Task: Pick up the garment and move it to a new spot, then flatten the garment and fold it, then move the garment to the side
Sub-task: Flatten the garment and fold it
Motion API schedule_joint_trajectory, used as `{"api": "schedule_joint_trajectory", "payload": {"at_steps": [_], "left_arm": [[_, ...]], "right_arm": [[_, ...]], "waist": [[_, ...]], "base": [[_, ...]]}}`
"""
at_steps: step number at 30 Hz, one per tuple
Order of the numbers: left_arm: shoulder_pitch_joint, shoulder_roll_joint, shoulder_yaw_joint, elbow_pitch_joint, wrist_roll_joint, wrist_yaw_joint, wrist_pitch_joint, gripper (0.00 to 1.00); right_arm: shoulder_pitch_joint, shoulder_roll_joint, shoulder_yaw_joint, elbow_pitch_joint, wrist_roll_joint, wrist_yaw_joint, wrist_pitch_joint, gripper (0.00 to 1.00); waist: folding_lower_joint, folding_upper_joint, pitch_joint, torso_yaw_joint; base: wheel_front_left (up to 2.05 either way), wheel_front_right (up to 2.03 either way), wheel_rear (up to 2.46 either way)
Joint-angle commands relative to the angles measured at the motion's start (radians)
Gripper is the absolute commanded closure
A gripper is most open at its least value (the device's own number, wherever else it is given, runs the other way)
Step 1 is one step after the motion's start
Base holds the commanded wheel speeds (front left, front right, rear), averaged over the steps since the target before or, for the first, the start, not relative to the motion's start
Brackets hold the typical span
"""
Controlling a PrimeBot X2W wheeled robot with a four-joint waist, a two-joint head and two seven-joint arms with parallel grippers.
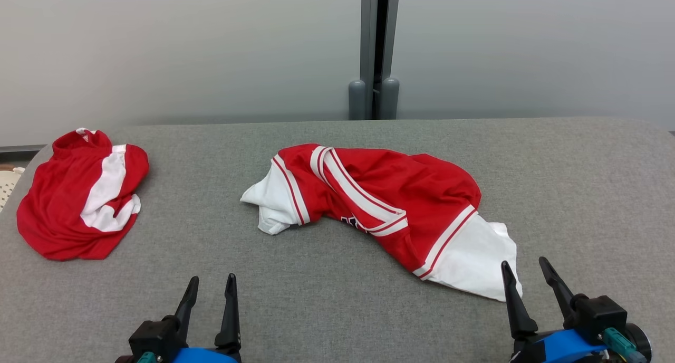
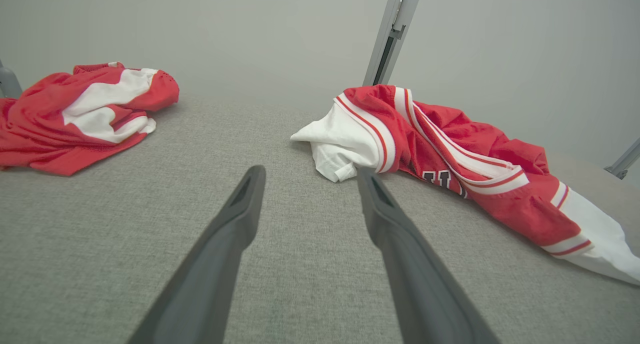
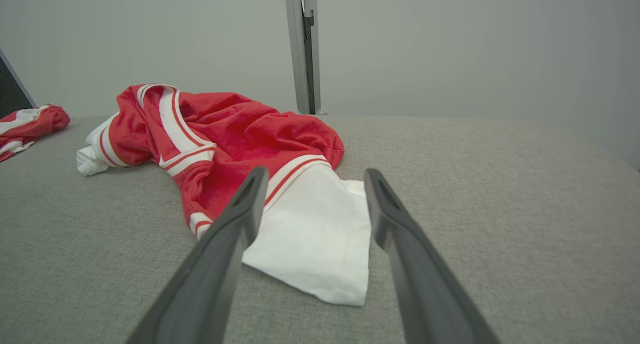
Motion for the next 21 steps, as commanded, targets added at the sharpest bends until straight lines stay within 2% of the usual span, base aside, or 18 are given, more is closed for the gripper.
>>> {"api": "schedule_joint_trajectory", "payload": {"at_steps": [1, 11, 21], "left_arm": [[-0.011, 0.000, 0.007, 0.004, 0.007, -0.004, -0.003, 0.00], [-0.027, -0.007, 0.024, -0.005, 0.027, -0.014, -0.003, 0.00], [-0.052, -0.010, 0.023, -0.011, 0.041, -0.015, -0.003, 0.00]], "right_arm": [[-0.008, -0.004, -0.003, 0.003, -0.006, 0.000, -0.001, 0.00], [-0.037, -0.004, 0.015, 0.036, -0.042, 0.000, -0.001, 0.00], [-0.138, -0.004, 0.135, 0.220, -0.101, 0.000, -0.001, 0.00]], "waist": [[0.0001, 0.0000, 0.001, 0.000], [0.0001, 0.0000, 0.021, 0.006], [0.0001, 0.0000, 0.084, 0.035]], "base": [[0.00, 0.00, 0.00], [0.00, 0.00, 0.00], [0.00, 0.00, 0.00]]}}
